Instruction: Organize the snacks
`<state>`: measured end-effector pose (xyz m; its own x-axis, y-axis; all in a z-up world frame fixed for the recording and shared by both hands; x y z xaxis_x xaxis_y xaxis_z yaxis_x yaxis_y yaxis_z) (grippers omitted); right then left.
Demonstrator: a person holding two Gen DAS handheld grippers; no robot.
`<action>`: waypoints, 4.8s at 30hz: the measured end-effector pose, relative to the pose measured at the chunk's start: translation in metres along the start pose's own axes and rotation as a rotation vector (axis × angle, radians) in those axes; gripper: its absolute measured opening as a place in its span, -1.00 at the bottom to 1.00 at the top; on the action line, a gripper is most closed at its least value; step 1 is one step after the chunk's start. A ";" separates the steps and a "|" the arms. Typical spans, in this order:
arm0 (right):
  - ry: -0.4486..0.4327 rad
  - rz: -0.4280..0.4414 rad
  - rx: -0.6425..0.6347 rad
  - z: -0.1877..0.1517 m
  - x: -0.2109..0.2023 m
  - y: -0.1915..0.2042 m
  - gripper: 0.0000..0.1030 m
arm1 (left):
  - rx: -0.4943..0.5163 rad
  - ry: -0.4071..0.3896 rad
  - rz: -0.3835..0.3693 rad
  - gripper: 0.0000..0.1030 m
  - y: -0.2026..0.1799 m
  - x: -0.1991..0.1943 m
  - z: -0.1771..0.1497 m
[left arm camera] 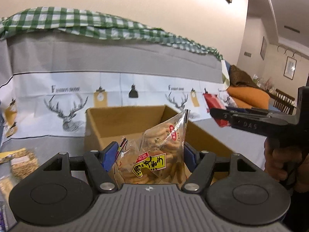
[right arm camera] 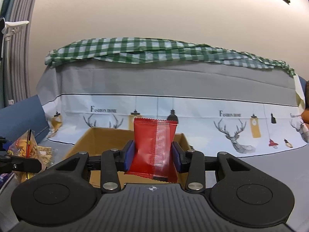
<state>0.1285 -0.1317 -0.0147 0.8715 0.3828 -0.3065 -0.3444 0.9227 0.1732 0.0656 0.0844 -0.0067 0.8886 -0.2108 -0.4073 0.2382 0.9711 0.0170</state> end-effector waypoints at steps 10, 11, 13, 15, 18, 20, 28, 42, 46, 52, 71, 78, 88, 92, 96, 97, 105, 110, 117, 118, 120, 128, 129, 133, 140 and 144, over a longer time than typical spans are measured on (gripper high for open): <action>-0.004 -0.032 -0.011 0.001 -0.001 -0.005 -0.17 | -0.051 -0.040 0.019 0.46 -0.022 0.025 0.016; -0.003 -0.035 -0.017 0.000 -0.001 -0.005 -0.17 | -0.043 -0.036 0.019 0.46 -0.024 0.027 0.016; -0.003 -0.038 -0.023 0.000 0.000 -0.005 -0.17 | -0.013 -0.032 0.027 0.46 -0.028 0.031 0.015; -0.006 -0.043 -0.024 0.000 0.001 -0.006 -0.17 | 0.000 -0.032 0.026 0.46 -0.030 0.035 0.016; 0.000 -0.053 -0.019 0.000 0.004 -0.007 -0.17 | -0.002 -0.040 0.013 0.46 -0.033 0.040 0.016; 0.002 -0.058 -0.017 0.000 0.006 -0.006 -0.17 | -0.006 -0.037 0.008 0.46 -0.035 0.043 0.016; 0.001 -0.071 -0.032 -0.003 0.009 0.000 -0.17 | 0.004 -0.043 -0.008 0.46 -0.045 0.049 0.017; -0.007 -0.092 -0.031 -0.004 0.011 0.001 -0.17 | -0.020 -0.045 -0.008 0.46 -0.050 0.056 0.018; -0.010 -0.102 -0.024 -0.005 0.011 0.002 -0.17 | -0.029 -0.043 -0.004 0.46 -0.049 0.057 0.017; -0.018 -0.114 -0.007 -0.005 0.011 0.003 -0.17 | -0.045 -0.051 -0.006 0.46 -0.050 0.057 0.018; -0.026 -0.170 0.052 -0.004 0.014 -0.005 0.54 | -0.120 -0.065 0.012 0.75 -0.036 0.051 0.016; -0.030 -0.156 0.045 -0.006 0.013 0.004 0.54 | -0.130 -0.079 0.019 0.60 -0.022 0.037 0.014; -0.028 -0.096 0.071 -0.010 0.007 0.025 0.17 | -0.094 -0.030 0.010 0.18 -0.002 0.007 0.002; -0.018 -0.026 0.103 -0.011 0.006 0.037 -0.07 | -0.062 -0.008 0.044 0.11 0.008 -0.007 -0.004; -0.005 0.038 0.136 -0.012 0.005 0.053 -0.14 | -0.065 0.021 0.052 0.10 0.031 -0.026 -0.010; 0.001 0.054 0.141 -0.013 0.005 0.057 -0.14 | -0.069 0.034 0.062 0.10 0.039 -0.031 -0.012; 0.045 0.176 0.081 -0.035 0.008 0.113 -0.14 | -0.200 0.204 0.298 0.10 0.116 -0.070 -0.060; 0.085 0.236 0.004 -0.063 0.016 0.158 -0.14 | -0.265 0.292 0.410 0.10 0.145 -0.076 -0.100; 0.154 0.437 -0.139 -0.110 0.016 0.225 -0.15 | -0.169 0.422 0.522 0.20 0.150 -0.063 -0.113; 0.169 0.458 -0.155 -0.116 0.017 0.232 -0.15 | -0.158 0.444 0.541 0.26 0.151 -0.060 -0.116; 0.220 0.480 -0.196 -0.132 0.023 0.245 -0.15 | -0.148 0.487 0.558 0.27 0.152 -0.051 -0.121; 0.391 0.489 -0.274 -0.170 0.064 0.267 -0.12 | -0.036 0.632 0.633 0.22 0.151 -0.030 -0.140; 0.404 0.488 -0.274 -0.173 0.069 0.270 -0.11 | -0.035 0.633 0.635 0.22 0.151 -0.030 -0.141; 0.514 0.501 -0.274 -0.192 0.091 0.277 -0.03 | -0.009 0.654 0.644 0.20 0.150 -0.026 -0.144; 0.457 0.514 -0.408 -0.197 0.080 0.283 -0.55 | 0.020 0.711 0.731 -0.35 0.155 -0.018 -0.152; 0.451 0.497 -0.397 -0.190 0.073 0.277 -0.61 | -0.016 0.713 0.733 -0.59 0.160 -0.022 -0.153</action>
<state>0.0302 0.1608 -0.1669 0.3856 0.6586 -0.6462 -0.8304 0.5529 0.0680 0.0247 0.2618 -0.1343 0.3720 0.5462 -0.7505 -0.2799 0.8369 0.4703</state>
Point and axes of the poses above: each gripper's, at about its wrist camera, not at the fingertips, and x roughly the way its jaws point, y to its left, z to its top, the point moved 3 cm from there along x, roughly the way its jaws point, and after that the axes turned 12 degrees about x, right-handed, at the moved point
